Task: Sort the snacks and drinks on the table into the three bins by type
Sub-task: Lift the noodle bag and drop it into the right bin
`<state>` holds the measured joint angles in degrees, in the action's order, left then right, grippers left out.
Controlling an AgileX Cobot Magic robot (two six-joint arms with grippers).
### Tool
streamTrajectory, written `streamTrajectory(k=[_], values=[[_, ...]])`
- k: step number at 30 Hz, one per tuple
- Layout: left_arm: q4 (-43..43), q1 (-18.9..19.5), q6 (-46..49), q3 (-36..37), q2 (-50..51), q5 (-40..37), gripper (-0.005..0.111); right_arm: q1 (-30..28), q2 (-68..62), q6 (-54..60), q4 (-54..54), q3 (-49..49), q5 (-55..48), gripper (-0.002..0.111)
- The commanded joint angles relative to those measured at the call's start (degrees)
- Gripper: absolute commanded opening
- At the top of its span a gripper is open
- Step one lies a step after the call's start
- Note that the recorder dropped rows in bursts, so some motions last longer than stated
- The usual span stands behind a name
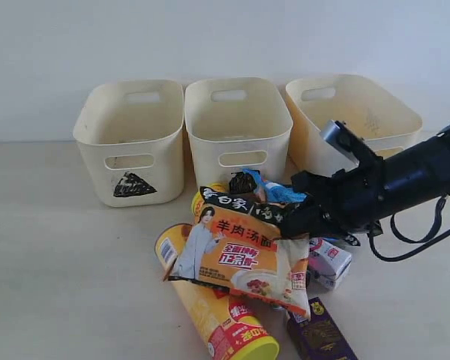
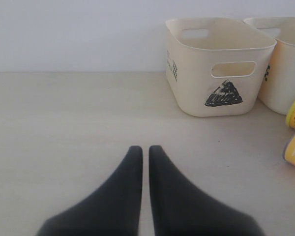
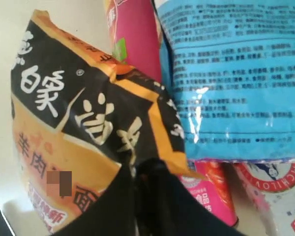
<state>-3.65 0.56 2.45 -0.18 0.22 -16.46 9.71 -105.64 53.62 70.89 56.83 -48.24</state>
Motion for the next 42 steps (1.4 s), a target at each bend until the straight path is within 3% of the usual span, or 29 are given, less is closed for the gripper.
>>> streamTrajectory(k=[1,10,19,26,36,42], values=[[-0.3,0.1,-0.2,0.2,-0.2,0.2,0.004,0.0,0.1,4.4,3.5,0.2,-3.4,0.000],[-0.3,0.1,-0.2,0.2,-0.2,0.2,0.004,-0.6,3.8,2.5,3.6,7.2,-6.8,0.000],[-0.3,0.1,-0.2,0.2,-0.2,0.2,0.004,-5.8,5.2,1.1,3.4,11.9,-10.3,0.000],[-0.3,0.1,-0.2,0.2,-0.2,0.2,0.004,-9.8,5.6,-2.4,3.9,21.3,-14.7,0.000],[-0.3,0.1,-0.2,0.2,-0.2,0.2,0.004,-16.7,2.3,-8.5,5.8,40.7,-10.7,0.000],[-0.3,0.1,-0.2,0.2,-0.2,0.2,0.004,-16.7,-4.2,-3.9,5.2,44.2,1.6,0.000]])
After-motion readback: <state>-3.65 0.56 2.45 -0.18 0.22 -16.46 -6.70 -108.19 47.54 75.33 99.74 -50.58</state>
